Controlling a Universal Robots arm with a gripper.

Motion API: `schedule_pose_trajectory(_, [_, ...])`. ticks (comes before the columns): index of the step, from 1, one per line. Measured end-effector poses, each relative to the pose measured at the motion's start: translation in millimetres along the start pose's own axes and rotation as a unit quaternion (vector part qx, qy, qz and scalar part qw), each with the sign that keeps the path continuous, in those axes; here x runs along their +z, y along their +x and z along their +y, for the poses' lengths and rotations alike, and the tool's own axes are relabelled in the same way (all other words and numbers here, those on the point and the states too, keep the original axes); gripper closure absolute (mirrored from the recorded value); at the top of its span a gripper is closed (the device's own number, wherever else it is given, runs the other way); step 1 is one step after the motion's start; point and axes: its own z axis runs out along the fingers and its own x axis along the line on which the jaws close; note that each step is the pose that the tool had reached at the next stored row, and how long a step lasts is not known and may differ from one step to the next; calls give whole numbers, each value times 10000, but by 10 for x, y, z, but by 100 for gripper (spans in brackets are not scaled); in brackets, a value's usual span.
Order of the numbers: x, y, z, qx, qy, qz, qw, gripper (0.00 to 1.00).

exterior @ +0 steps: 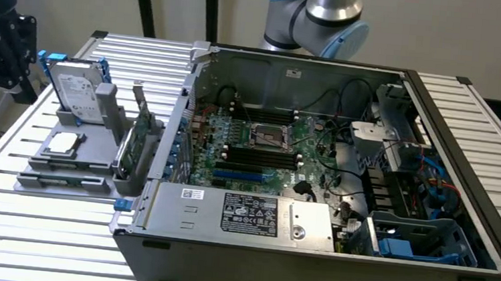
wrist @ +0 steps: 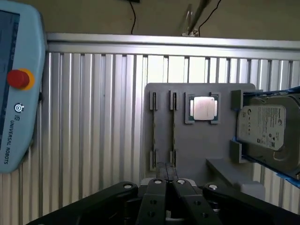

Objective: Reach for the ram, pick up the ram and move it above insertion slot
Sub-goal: 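Pick up the ram and move it above insertion slot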

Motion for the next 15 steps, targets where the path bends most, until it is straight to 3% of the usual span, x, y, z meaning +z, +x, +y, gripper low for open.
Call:
schedule_pose_trajectory(4, [16,-2,0,-280,70,8,9996,89])
schedule_pose_trajectory(5, [17,-2,0,-298,75,8,9995,89])
schedule_pose_trajectory(8, [17,-2,0,-298,75,8,9995,88])
schedule_pose_trajectory(12, [72,-2,-1,-296,75,8,9995,69])
schedule_pose_trajectory(15, [126,-2,-3,-295,75,8,9995,69])
